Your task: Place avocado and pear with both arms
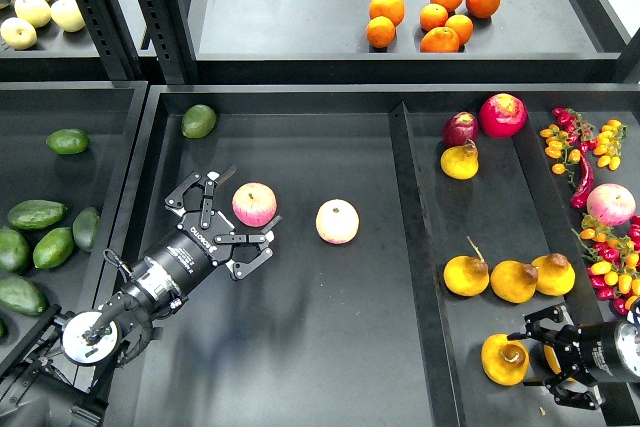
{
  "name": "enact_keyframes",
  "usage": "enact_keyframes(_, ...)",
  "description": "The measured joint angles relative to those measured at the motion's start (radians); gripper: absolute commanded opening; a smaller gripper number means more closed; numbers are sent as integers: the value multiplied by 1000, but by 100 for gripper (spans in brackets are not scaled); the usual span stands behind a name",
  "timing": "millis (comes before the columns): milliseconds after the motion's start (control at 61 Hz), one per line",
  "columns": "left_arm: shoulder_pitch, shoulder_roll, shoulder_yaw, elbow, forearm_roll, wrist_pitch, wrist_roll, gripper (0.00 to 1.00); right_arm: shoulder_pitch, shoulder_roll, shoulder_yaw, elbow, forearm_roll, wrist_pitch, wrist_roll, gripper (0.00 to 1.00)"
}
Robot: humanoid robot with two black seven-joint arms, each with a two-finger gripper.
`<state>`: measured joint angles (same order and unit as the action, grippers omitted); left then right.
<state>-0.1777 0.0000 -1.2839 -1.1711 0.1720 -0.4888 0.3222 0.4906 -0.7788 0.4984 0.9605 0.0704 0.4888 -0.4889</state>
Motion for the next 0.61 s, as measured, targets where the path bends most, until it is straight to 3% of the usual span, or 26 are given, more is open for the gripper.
enact_keyframes(246,0,0,-6,-8,-10,0,-3,99,-2,22,203,-5,116,0,0,83)
enact_keyframes(606,-7,0,-21,1,-42,0,-15,99,-63,411,560,-81,96,0,0,83)
